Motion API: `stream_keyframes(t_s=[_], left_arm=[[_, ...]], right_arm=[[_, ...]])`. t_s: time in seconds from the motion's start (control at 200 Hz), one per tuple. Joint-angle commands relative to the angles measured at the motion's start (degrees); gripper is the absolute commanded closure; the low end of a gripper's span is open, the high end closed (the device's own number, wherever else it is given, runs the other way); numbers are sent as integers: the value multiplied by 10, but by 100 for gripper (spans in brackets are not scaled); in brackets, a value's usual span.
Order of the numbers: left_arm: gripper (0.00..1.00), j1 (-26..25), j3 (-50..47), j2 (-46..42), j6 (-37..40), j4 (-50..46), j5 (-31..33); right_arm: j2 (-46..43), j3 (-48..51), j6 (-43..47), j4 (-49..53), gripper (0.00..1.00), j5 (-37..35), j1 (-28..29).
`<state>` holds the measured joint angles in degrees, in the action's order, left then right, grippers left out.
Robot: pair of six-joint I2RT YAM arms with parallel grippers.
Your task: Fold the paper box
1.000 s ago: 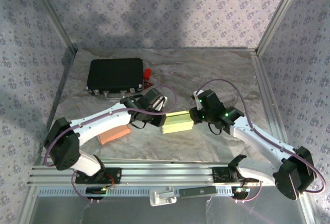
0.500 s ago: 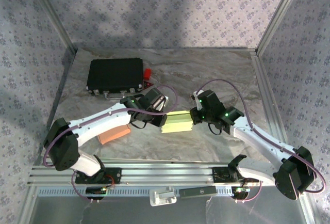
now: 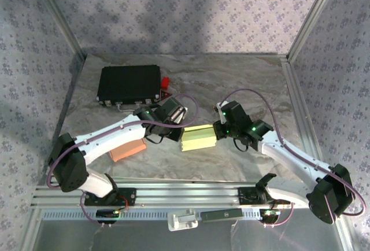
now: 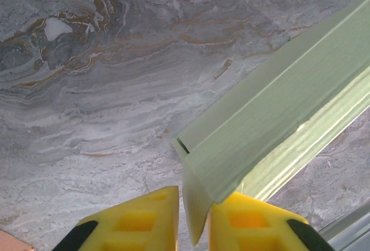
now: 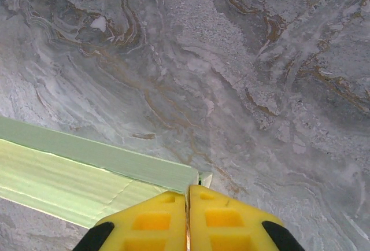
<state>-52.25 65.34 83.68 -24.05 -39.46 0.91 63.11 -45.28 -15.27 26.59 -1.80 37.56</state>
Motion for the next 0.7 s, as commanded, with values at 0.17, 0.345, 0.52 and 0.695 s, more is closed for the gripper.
stream_keyframes(t_s=[0.17, 0.345, 0.52, 0.695], left_arm=[[84, -7, 17, -17, -26, 1, -15], [85, -8, 17, -2, -47, 2, -24], [87, -8, 14, 4, -86, 22, -26], [92, -8, 4, 6, -115, 38, -29]], right_arm=[[-8, -13, -38, 10, 93, -27, 14], [-8, -8, -74, 7, 95, -62, 36], [-9, -7, -104, 6, 97, -91, 56], [-13, -6, -130, 10, 98, -123, 72]])
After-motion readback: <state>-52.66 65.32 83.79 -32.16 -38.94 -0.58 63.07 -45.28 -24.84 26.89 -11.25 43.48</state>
